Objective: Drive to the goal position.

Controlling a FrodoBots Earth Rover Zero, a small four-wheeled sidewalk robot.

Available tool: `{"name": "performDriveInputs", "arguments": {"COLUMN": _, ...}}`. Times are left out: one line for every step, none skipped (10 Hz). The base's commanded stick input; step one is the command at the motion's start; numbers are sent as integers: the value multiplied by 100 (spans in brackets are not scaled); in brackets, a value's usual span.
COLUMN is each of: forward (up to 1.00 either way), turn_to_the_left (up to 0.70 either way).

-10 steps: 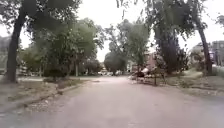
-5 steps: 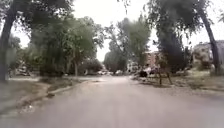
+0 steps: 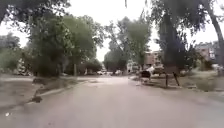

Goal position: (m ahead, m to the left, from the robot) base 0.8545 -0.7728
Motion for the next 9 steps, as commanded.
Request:
{"name": "performDriveInputs", "arguments": {"forward": 100, "turn_to_the_left": 1}}
{"name": "performDriveInputs", "arguments": {"forward": 100, "turn_to_the_left": 1}}
{"name": "performDriveInputs", "arguments": {"forward": 100, "turn_to_the_left": 1}}
{"name": "performDriveInputs", "arguments": {"forward": 100, "turn_to_the_left": 1}}
{"name": "performDriveInputs", "arguments": {"forward": 100, "turn_to_the_left": 1}}
{"name": "performDriveInputs", "arguments": {"forward": 100, "turn_to_the_left": 1}}
{"name": "performDriveInputs", "arguments": {"forward": 100, "turn_to_the_left": 1}}
{"name": "performDriveInputs", "arguments": {"forward": 100, "turn_to_the_left": 1}}
{"name": "performDriveInputs", "arguments": {"forward": 100, "turn_to_the_left": 1}}
